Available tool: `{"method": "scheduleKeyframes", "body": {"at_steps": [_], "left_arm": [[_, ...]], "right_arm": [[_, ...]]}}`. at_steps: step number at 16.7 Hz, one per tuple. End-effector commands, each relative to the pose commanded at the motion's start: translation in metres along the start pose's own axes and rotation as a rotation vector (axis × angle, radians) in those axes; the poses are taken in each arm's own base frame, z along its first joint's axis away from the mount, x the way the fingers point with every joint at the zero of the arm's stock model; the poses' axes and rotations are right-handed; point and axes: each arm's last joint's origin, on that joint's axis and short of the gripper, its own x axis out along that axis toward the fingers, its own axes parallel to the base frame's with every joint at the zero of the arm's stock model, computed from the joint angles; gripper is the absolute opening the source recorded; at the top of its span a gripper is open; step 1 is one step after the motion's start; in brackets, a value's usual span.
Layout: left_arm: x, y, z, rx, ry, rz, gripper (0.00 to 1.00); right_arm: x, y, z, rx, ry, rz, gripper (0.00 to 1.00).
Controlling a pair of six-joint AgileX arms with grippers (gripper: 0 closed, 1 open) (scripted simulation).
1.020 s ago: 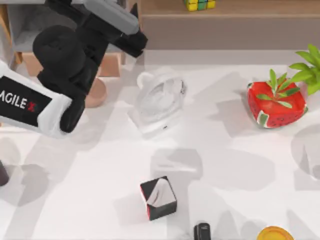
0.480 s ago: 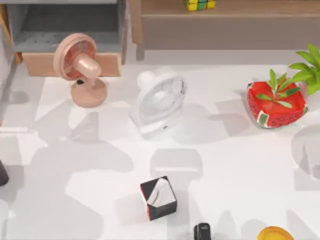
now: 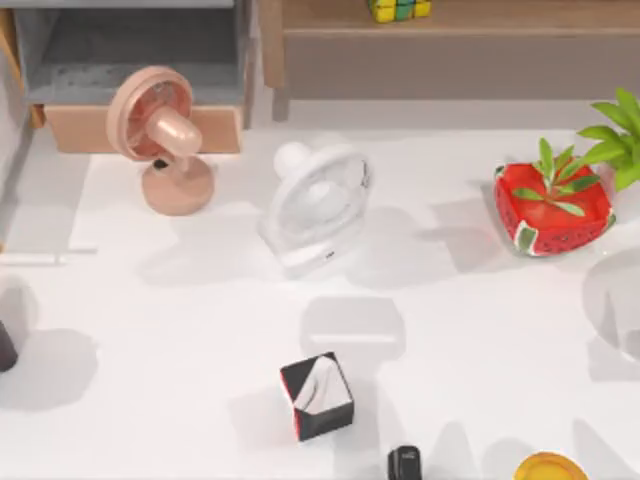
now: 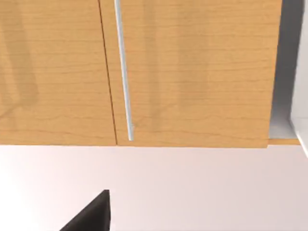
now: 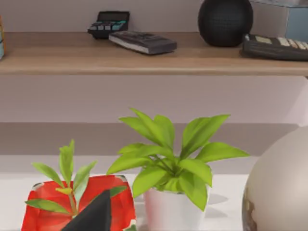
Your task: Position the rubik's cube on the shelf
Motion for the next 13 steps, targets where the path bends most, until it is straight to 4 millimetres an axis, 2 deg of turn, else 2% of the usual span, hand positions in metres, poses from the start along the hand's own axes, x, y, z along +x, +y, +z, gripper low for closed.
{"method": "scheduleKeyframes", "body": {"at_steps": [2, 4, 10, 13], "left_arm": [[-0.006, -0.019, 0.003, -0.029, -0.037, -0.075, 1.0], [-0.007, -0.03, 0.006, -0.052, -0.063, -0.117, 1.0], [-0.006, -0.029, 0.006, -0.05, -0.062, -0.113, 1.0], [0.008, -0.032, 0.007, -0.052, -0.063, -0.117, 1.0]], "right_arm": [[0.0, 0.0, 0.0, 0.0, 0.0, 0.0, 1.0], [0.0, 0.0, 0.0, 0.0, 0.0, 0.0, 1.0], [0.0, 0.0, 0.0, 0.0, 0.0, 0.0, 1.0], [0.0, 0.0, 0.0, 0.0, 0.0, 0.0, 1.0]]}}
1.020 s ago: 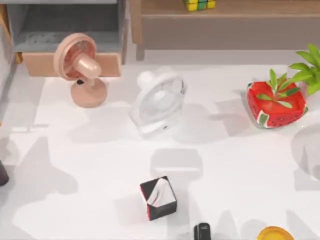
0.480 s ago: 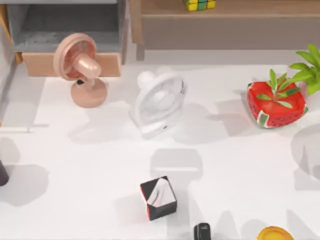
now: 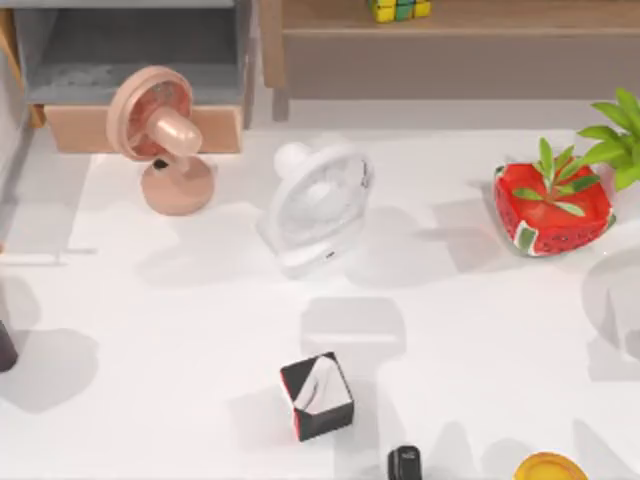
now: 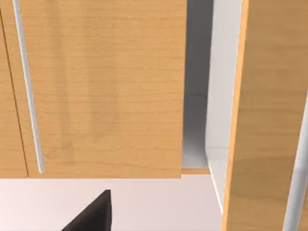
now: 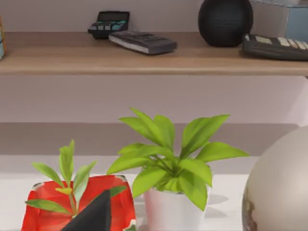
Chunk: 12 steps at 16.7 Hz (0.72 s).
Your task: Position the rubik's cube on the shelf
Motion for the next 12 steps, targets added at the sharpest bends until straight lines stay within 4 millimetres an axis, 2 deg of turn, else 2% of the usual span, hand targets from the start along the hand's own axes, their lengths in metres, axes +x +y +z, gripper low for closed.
{"method": "scheduleKeyframes", "body": {"at_steps": [2, 6, 12], "left_arm": [[0.0088, -0.0001, 0.0002, 0.0, 0.0, 0.0, 1.0], [0.0099, -0.0001, 0.0002, 0.0, 0.0, 0.0, 1.0], [0.0099, -0.0001, 0.0002, 0.0, 0.0, 0.0, 0.55]], "right_arm": [[0.0, 0.0, 0.0, 0.0, 0.0, 0.0, 1.0], [0.0, 0.0, 0.0, 0.0, 0.0, 0.0, 1.0], [0.0, 0.0, 0.0, 0.0, 0.0, 0.0, 1.0]]}}
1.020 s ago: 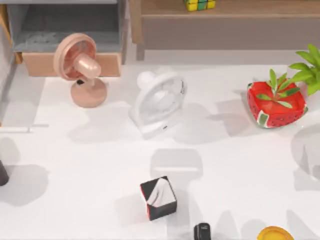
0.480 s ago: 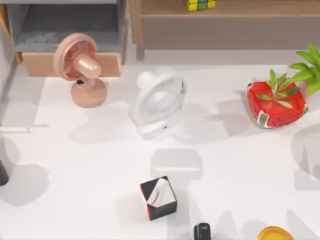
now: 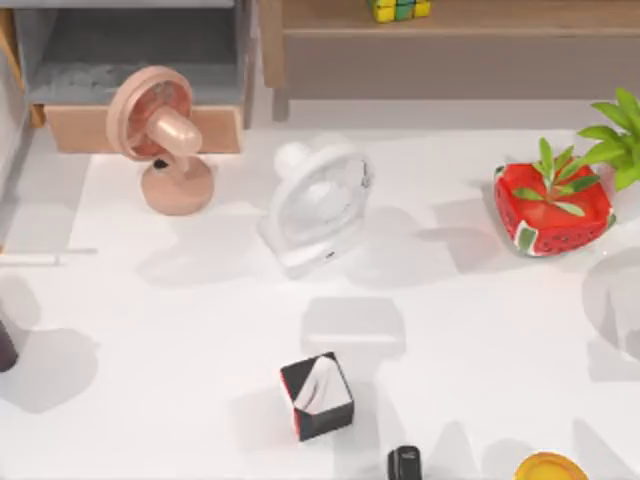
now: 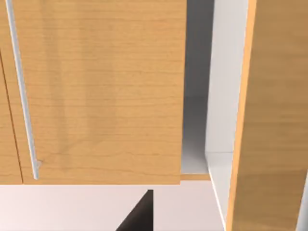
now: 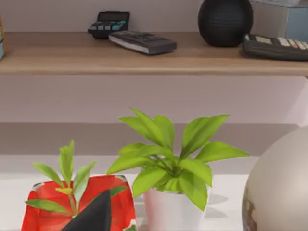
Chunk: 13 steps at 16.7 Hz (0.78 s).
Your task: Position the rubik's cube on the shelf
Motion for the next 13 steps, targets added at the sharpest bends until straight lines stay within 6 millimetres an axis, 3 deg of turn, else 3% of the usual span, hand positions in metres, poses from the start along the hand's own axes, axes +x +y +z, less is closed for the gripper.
{"method": "scheduleKeyframes", "body": {"at_steps": [7, 13], "left_arm": [[0.0, 0.0, 0.0, 0.0, 0.0, 0.0, 0.02], [0.0, 0.0, 0.0, 0.0, 0.0, 0.0, 0.0]], "right_arm": [[0.0, 0.0, 0.0, 0.0, 0.0, 0.0, 1.0], [0.0, 0.0, 0.0, 0.0, 0.0, 0.0, 1.0]]}}
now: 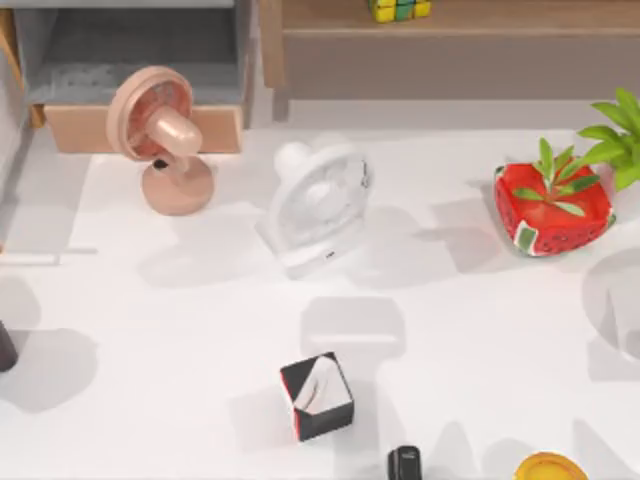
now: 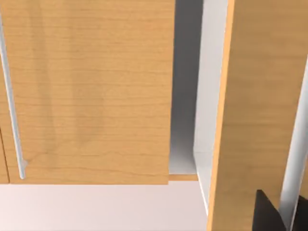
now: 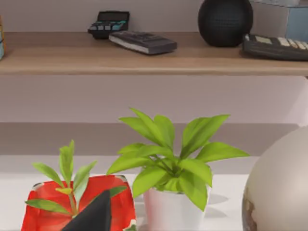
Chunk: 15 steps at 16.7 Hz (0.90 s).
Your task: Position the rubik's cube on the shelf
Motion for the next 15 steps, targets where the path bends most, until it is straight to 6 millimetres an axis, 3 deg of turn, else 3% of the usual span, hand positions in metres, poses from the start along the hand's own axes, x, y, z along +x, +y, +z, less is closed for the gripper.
{"method": "scheduleKeyframes", "body": {"at_steps": [5, 12, 15], "left_arm": [[0.003, -0.006, 0.0, -0.023, 0.0, -0.026, 0.0], [0.058, -0.003, -0.001, -0.013, 0.002, -0.01, 0.0], [0.063, -0.004, 0.0, -0.016, 0.002, -0.016, 0.0]], "right_arm": [[0.0, 0.0, 0.0, 0.0, 0.0, 0.0, 1.0], [0.0, 0.0, 0.0, 0.0, 0.0, 0.0, 1.0], [0.0, 0.0, 0.0, 0.0, 0.0, 0.0, 1.0]]}}
